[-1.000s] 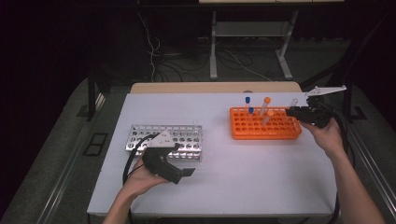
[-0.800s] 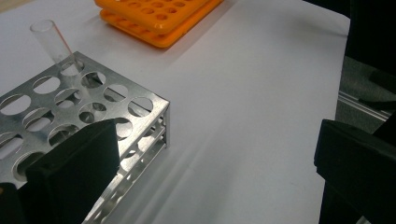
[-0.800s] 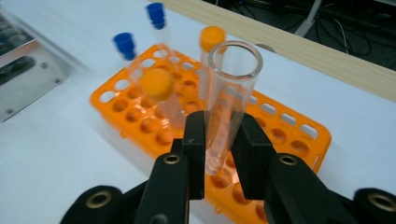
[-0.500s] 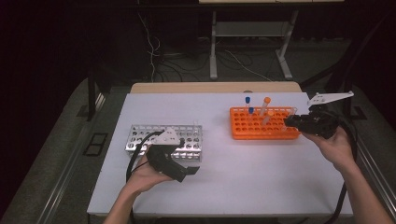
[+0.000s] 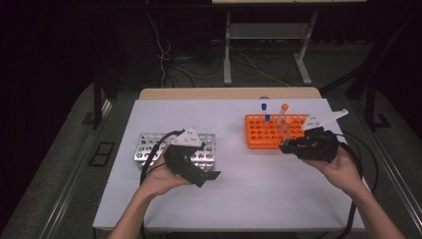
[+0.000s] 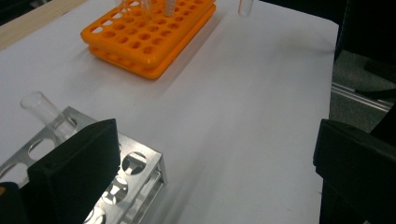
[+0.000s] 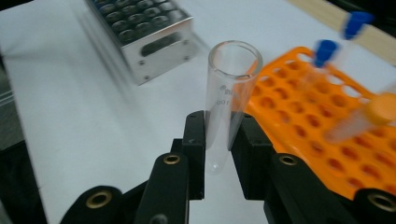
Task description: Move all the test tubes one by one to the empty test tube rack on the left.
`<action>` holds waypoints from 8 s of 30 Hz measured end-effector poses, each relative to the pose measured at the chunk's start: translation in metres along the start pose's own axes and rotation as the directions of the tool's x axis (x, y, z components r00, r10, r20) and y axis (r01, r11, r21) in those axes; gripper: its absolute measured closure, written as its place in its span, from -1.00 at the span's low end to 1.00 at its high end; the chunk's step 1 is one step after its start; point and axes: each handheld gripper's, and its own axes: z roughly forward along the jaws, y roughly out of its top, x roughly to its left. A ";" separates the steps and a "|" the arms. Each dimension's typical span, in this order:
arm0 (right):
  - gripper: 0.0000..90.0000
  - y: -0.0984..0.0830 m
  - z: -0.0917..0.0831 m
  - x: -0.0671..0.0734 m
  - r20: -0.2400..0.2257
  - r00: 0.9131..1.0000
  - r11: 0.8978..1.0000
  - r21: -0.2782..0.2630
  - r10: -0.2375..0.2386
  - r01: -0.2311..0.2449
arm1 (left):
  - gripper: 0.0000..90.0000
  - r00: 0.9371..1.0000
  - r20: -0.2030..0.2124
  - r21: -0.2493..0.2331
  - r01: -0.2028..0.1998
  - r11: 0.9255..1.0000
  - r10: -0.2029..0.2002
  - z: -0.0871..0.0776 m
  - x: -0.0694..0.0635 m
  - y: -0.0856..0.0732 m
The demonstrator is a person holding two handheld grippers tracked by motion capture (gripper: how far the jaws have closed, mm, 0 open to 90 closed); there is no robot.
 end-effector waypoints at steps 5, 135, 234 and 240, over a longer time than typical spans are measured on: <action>0.67 0.008 0.017 0.019 -0.059 0.997 0.998 0.028 -0.048 0.049 | -0.94 1.000 0.017 0.014 -0.025 1.000 0.025 0.003 0.000 0.015; -0.99 -0.041 0.050 -0.101 0.053 0.974 0.975 -0.017 0.222 -0.221 | 0.43 0.996 -0.061 0.105 0.069 0.992 -0.062 0.017 0.119 0.010; 0.63 0.042 0.076 0.075 -0.240 0.954 0.967 0.131 -0.183 0.218 | -0.59 0.978 0.166 0.140 -0.152 0.978 0.128 0.017 -0.008 0.054; 0.63 0.045 0.084 0.086 -0.259 0.945 0.960 0.144 -0.198 0.241 | -0.30 0.967 0.203 0.157 -0.187 0.970 0.154 0.020 -0.010 0.054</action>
